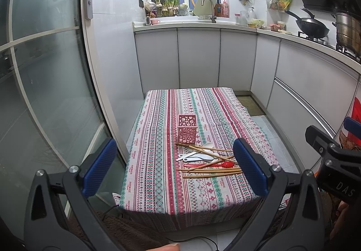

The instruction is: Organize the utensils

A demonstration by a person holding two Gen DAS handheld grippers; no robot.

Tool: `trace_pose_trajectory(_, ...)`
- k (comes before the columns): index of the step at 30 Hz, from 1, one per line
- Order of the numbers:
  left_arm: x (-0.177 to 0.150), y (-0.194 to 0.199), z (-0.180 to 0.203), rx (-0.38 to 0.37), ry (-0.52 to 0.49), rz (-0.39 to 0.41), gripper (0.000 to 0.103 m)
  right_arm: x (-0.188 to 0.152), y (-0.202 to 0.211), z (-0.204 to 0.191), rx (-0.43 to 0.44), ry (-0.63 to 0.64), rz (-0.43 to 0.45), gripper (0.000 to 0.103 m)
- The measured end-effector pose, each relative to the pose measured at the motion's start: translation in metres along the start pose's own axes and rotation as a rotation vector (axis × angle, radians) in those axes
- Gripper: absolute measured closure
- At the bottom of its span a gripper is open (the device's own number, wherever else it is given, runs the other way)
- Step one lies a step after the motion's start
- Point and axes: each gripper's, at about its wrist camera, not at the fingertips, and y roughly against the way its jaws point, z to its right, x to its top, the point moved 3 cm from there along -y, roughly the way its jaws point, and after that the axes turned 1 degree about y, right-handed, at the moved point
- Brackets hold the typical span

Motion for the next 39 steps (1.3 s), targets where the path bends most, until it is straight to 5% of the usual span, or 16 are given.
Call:
trace_pose_trajectory(22, 0.003, -0.042, 0.007, 0.012, -0.022, -0.056, 0.001, -0.001, -0.045, 0.006, -0.005, 0.0, -0.051, 0.0)
trace_pose_trajectory(30, 0.005, -0.1, 0.005, -0.032, -0.062, -0.118, 0.001, 0.002, -0.103, 0.014, 0.062, 0.006, -0.124, 0.0)
trace_pose_trajectory(35, 0.009, -0.138, 0.012, -0.141, -0.122, -0.141, 0.001, 0.003, -0.162, 0.026, 0.111, 0.008, -0.244, 0.0)
trace_pose_trajectory(39, 0.008, -0.179, 0.018, -0.137, -0.195, -0.226, 0.001, 0.0, -0.207, 0.034, 0.131, 0.005, -0.333, 0.0)
